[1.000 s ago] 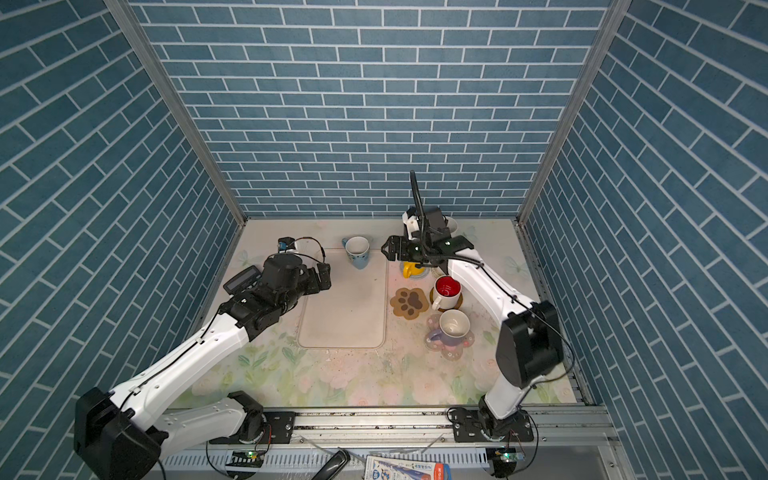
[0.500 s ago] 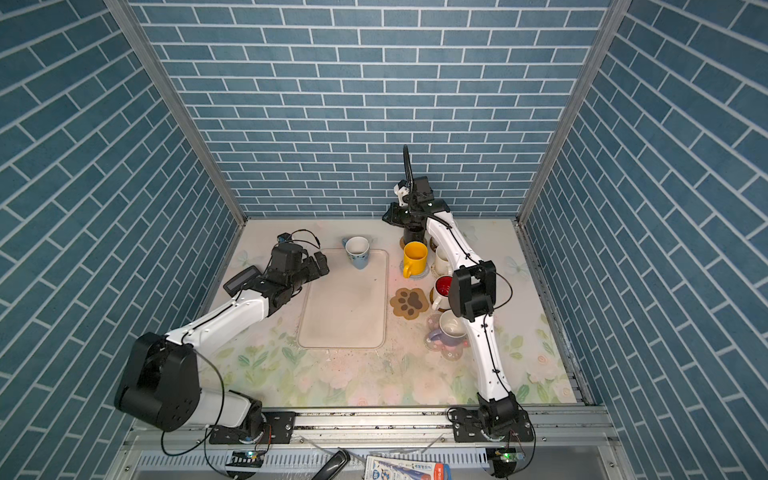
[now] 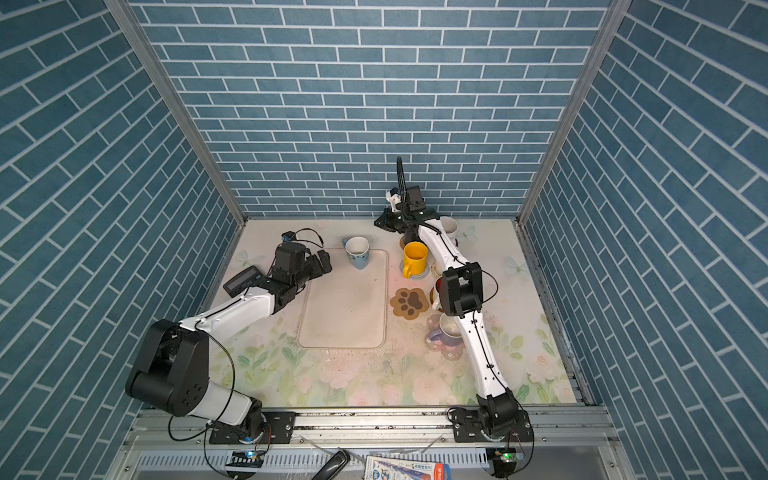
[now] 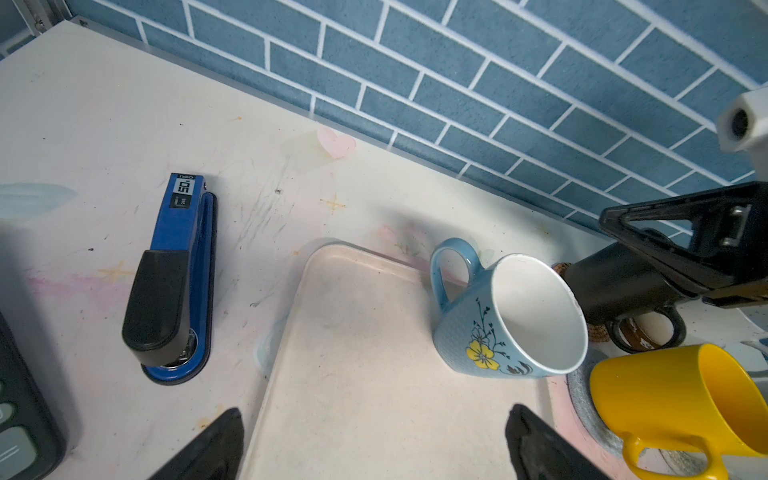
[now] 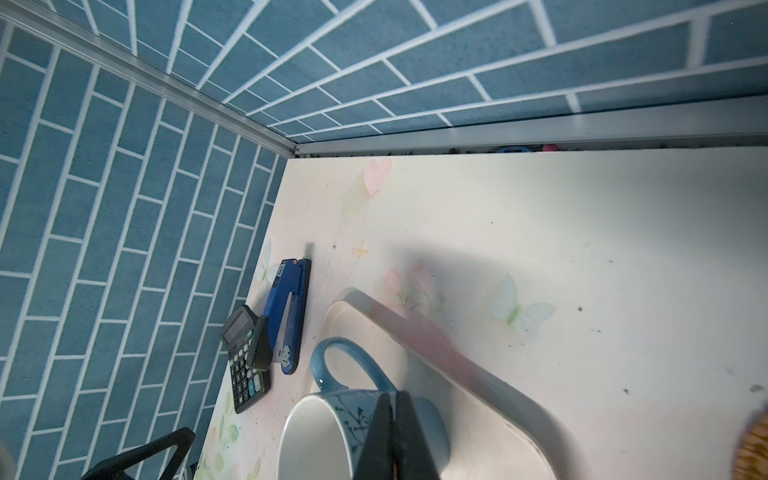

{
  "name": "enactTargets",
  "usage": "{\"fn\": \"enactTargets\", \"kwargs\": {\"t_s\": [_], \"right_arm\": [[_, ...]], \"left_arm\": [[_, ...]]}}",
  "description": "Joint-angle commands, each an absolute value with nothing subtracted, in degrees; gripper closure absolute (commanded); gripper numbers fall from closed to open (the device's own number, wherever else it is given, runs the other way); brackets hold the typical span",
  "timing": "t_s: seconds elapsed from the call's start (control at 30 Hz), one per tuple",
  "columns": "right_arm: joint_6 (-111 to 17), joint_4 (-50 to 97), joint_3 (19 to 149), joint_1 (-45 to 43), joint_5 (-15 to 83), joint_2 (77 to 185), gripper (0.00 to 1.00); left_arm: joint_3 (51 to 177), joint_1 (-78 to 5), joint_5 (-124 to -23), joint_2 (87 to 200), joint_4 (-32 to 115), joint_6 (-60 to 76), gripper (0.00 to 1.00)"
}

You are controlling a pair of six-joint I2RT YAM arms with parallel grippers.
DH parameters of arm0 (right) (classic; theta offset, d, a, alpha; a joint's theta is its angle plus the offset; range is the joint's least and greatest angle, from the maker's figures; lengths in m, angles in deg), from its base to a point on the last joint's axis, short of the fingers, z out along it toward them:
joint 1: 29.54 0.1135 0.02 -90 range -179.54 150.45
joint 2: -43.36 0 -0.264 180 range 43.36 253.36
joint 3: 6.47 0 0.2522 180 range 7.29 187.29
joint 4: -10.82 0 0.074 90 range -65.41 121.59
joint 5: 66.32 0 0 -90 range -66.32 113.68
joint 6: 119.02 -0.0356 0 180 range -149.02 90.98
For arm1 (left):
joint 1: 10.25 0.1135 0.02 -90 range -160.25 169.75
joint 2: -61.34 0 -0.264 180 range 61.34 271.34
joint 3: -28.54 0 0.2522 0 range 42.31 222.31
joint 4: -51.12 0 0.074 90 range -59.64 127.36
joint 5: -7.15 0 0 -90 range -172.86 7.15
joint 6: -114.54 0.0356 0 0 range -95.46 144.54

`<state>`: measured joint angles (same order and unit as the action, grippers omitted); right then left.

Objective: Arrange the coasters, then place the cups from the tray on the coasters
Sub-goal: 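Lower the right gripper onto the blue floral mug's handle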

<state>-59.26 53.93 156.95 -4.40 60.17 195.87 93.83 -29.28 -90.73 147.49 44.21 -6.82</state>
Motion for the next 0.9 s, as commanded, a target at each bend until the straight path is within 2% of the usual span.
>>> {"fn": "enactTargets", "kwargs": {"t_s": [0.0,0.87], "right_arm": [[-60.92,51.43,158.25,-3.66,62.44,198.64,0.93],[-60.66,46.5,159.44,-1.25,67.61,205.42,0.92]], "left_arm": [[92.84,-28.88,-91.34,146.81,45.09,-5.36,0.01],[91.53,-28.88,-90.58,147.82,45.84,-4.97,0.01]]}}
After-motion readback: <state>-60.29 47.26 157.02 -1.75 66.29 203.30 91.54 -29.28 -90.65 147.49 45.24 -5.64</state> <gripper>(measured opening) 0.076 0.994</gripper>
